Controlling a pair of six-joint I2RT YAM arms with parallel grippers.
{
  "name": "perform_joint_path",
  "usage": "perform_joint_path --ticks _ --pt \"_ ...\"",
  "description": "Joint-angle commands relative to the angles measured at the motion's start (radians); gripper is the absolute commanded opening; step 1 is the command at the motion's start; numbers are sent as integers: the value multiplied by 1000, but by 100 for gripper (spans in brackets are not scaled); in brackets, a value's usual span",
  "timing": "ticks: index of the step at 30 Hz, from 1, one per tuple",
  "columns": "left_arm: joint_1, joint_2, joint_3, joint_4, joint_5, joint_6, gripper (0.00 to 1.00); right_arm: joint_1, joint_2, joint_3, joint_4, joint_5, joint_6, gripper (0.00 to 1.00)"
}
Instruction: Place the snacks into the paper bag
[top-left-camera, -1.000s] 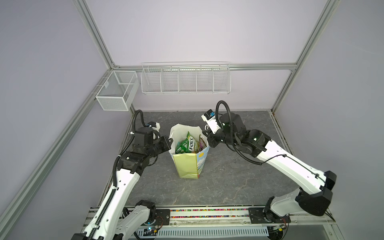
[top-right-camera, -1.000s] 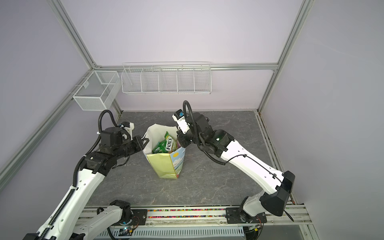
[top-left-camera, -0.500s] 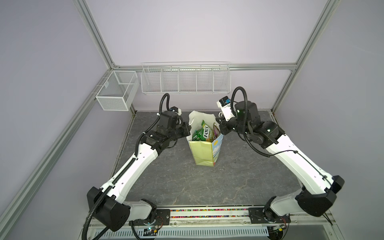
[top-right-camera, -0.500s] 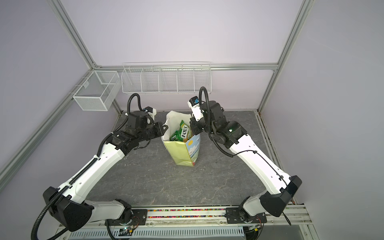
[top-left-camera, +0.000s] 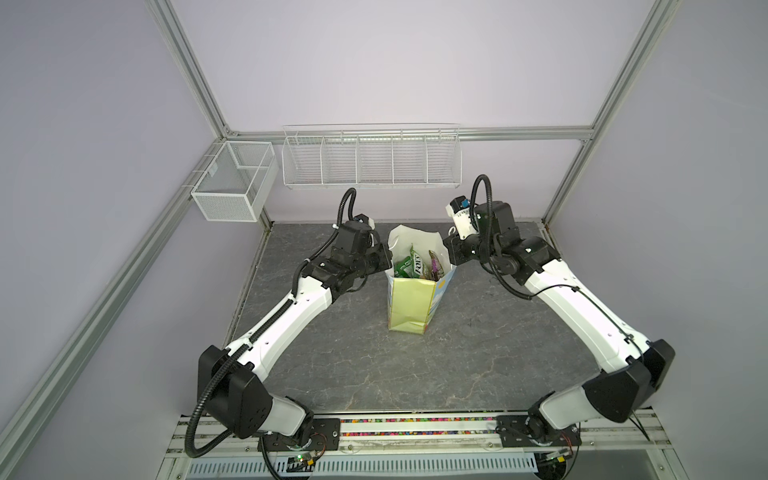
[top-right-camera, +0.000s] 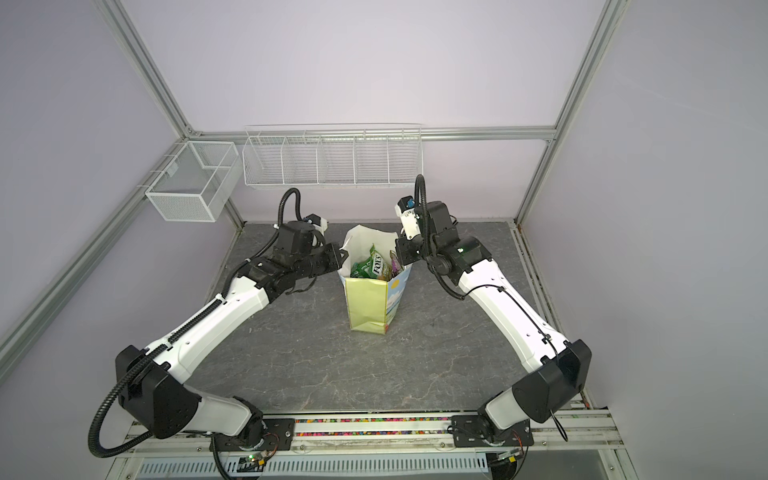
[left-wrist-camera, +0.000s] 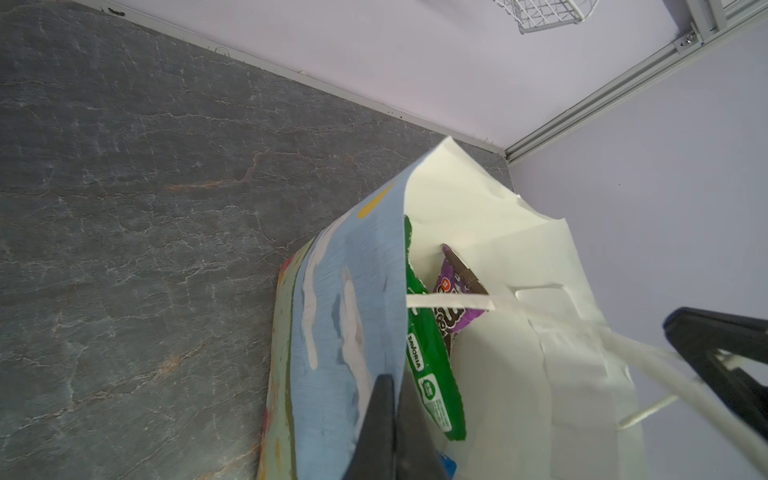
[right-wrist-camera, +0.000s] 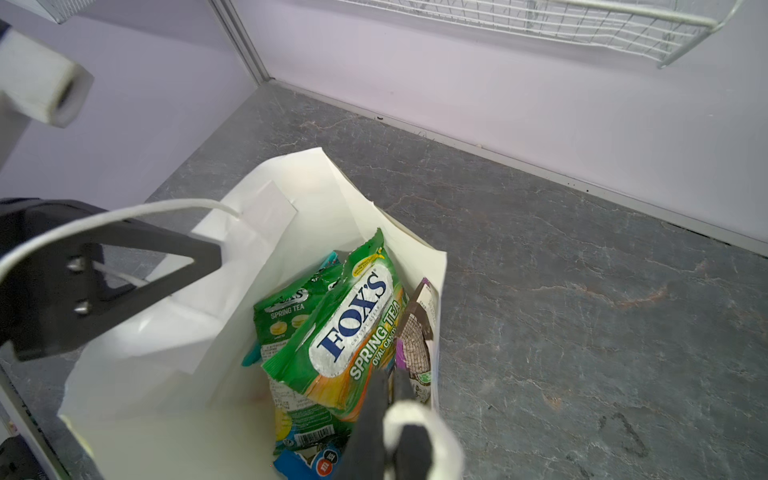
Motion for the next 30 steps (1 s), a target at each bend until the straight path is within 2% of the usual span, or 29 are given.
perform_joint_path --ticks 1,9,10,11,12,13,16,18,25,30 --pt "-5 -4 41 51 -13 -2 0 -5 8 55 60 -42 3 8" --pt "-5 -28 47 42 -31 5 6 -7 35 72 45 -67 7 10" --pt "-5 -32 47 38 -35 9 11 -7 34 70 44 -66 6 14" --pt "-4 -36 45 33 -39 13 16 -6 32 67 41 -62 7 24" --pt "-4 -41 43 27 -42 19 24 -7 30 63 39 -62 8 39" --pt "-4 -48 39 23 -46 24 32 -7 24 56 40 -65 7 49" --pt "-4 -67 30 15 -69 32 56 -8 5 32 56 -73 12 69" --pt "-3 -81 31 8 -83 36 63 -7 -2 28 57 -77 12 77" --pt "1 -122 45 1 -96 38 69 -8 -29 21 51 -80 14 82" --pt "1 -140 46 18 -58 25 74 -8 -49 8 56 -79 18 91"
